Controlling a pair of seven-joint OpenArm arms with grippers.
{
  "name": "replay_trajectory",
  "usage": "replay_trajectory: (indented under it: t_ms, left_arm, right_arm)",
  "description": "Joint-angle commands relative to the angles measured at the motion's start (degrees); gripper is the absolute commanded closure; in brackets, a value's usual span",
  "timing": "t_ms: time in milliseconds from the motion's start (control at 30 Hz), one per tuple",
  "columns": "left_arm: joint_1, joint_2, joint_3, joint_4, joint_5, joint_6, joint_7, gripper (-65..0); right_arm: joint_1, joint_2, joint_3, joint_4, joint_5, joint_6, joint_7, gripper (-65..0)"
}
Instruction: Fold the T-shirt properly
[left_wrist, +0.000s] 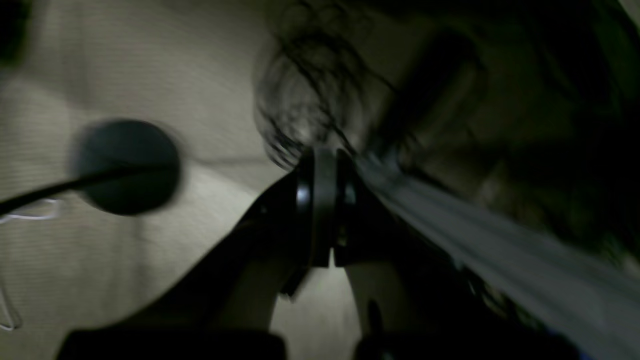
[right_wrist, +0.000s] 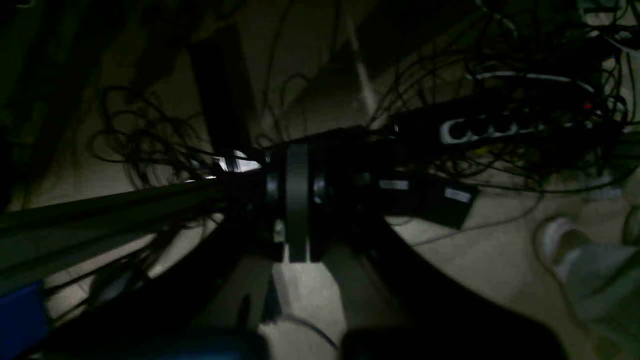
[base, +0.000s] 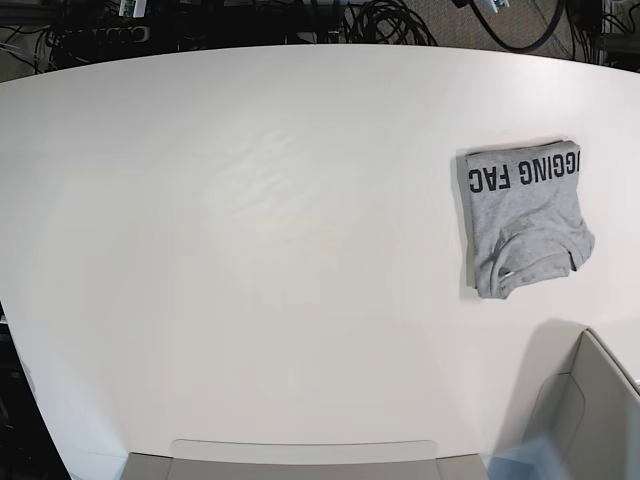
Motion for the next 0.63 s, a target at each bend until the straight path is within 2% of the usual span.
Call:
replay_trajectory:
  t_ms: [0,33,167,200,233,267,300,367,433,533,600]
  left_arm:
    - [-0.3,-1.2,1.0,-2.7,1.6,-0.2,-1.1,0.0]
    - [-0.9,-2.0,1.7,-5.5,3.5,2.5,-2.0,0.0]
    - [-3.7,-5.5,5.9,-18.5,10.3,19.9,-5.6,0.0]
    - [-4.7,-6.4,7.4,-21.1,11.9,24.0,-5.7,0.0]
    - [-5.5,-7.3,8.8,-23.7,13.2,27.8,-5.6,0.0]
    - [-6.2,-7.6,9.9,-25.3,14.3,30.4,-5.6,0.0]
    - [-6.9,-8.0,11.0,-25.3,15.0,32.7,-5.6,0.0]
    - [-8.1,-8.2,12.5,-25.3,16.1,36.1,-5.6,0.0]
    - [-8.6,-8.0,13.3,-25.3,16.1,37.0,-5.6,0.0]
    - [-8.9,-7.8,13.2,-25.3,16.1,36.8,-5.6,0.0]
    - [-9.0,-7.7,13.2,-25.3,16.1,36.8,-5.6,0.0]
  right_arm:
    - [1.5,1.5,2.4,-1.9,-1.8,0.5,1.4,0.0]
    - [3.4,2.0,4.1,-4.2,-4.4,0.5,1.5,0.0]
    - [10.2,5.9,12.0,-14.5,-16.3,0.1,1.1,0.0]
    - [11.7,7.0,14.2,-17.5,-19.5,-0.9,1.0,0.0]
    - [13.0,8.1,15.9,-20.5,-23.3,-3.7,1.0,0.0]
    - [13.7,8.8,17.1,-22.7,-26.6,-7.0,1.0,0.0]
    - [14.5,9.5,17.6,-24.8,-30.4,-11.9,1.0,0.0]
    - [15.9,10.8,17.5,-28.8,-38.8,-25.4,-0.3,0.0]
    - [17.8,11.2,17.5,-31.8,-46.4,-36.1,-2.4,0.0]
    - [19.8,11.0,17.5,-34.1,-56.0,-47.3,-5.0,0.0]
    - [21.0,10.7,17.6,-34.6,-60.0,-51.7,-7.0,0.0]
